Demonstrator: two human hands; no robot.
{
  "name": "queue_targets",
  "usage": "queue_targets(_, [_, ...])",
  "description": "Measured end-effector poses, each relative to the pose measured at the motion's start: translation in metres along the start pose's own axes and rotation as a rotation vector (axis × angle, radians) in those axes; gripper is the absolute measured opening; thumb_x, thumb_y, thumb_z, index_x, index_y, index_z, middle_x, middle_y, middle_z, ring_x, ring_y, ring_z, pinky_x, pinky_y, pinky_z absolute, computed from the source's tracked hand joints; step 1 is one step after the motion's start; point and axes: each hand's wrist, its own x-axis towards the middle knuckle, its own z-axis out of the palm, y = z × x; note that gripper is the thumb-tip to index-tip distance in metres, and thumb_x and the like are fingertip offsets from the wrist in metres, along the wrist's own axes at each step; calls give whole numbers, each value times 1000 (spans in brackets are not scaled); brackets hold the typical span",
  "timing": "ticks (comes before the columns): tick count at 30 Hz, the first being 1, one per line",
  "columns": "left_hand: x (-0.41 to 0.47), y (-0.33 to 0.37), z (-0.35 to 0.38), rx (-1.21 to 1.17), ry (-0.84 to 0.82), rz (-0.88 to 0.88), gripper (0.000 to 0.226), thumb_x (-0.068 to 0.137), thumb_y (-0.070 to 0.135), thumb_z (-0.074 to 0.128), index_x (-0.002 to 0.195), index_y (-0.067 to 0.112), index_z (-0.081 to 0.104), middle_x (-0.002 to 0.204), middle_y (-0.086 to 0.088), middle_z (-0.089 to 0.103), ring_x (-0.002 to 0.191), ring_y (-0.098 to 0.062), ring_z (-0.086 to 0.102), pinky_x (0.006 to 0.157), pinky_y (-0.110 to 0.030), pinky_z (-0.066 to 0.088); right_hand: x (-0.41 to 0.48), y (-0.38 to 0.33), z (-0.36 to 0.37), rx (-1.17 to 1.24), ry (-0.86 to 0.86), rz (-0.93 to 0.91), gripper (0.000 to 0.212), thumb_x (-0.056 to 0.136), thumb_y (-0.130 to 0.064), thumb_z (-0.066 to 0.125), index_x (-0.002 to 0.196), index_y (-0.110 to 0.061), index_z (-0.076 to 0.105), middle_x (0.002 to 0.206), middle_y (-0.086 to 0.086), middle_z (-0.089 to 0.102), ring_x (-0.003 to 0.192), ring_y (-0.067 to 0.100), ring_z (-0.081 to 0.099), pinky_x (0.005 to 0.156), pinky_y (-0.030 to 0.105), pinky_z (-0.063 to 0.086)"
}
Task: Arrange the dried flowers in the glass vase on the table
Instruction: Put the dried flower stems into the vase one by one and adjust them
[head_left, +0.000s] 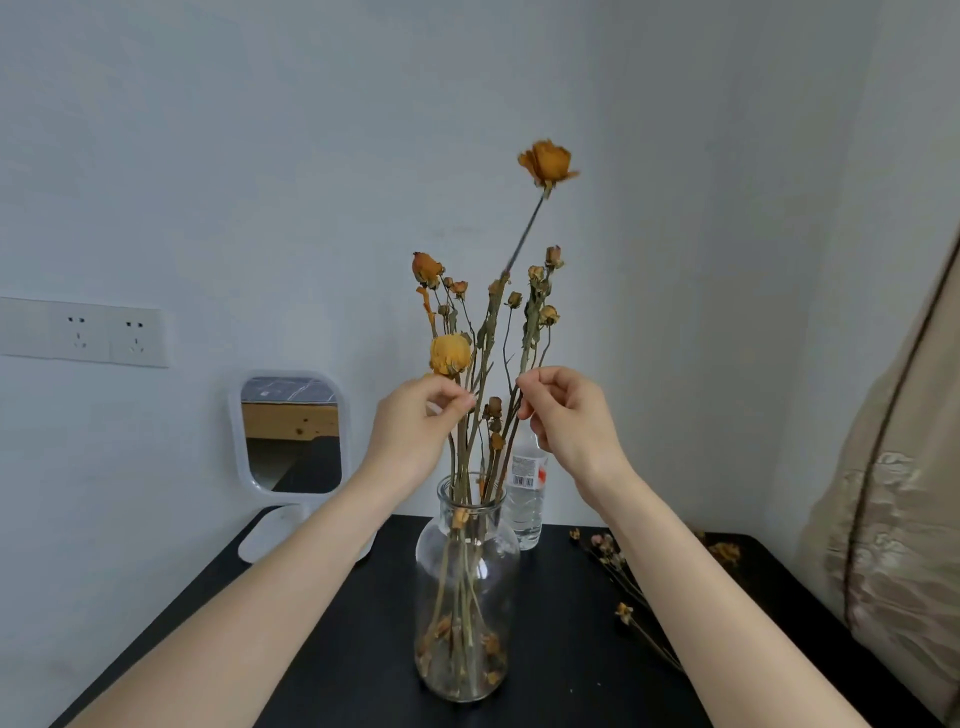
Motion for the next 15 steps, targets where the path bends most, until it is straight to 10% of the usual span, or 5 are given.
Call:
queue_targets(7, [-16,-10,3,237,-29,-32,13,84,28,66,81,17,72,67,7,46,64,-8,43,59,-18,31,1,8,0,-25,14,-21,13,95,-20,50,87,-15,59,60,-5,55,41,-4,46,56,17,35])
queue_targets(11, [-20,-13,5,289,-161,-136,18,82,31,67,89,16,75,98,-1,68,91,-13,58,78,-26,43,1,7,-2,-1,24,-27,13,95,-20,51,84,-18,59,60,-5,55,39,-2,43,46,11,35])
queue_targets(15, [-29,-14,2,238,-87,-92,16,80,34,68,87,21,73,65,12,51,62,-7,47,56,-19,36,1,6,-3,47,55,-40,14,95,-19,51,83,-18,59,57,-4,52,39,-1,40,41,9,32])
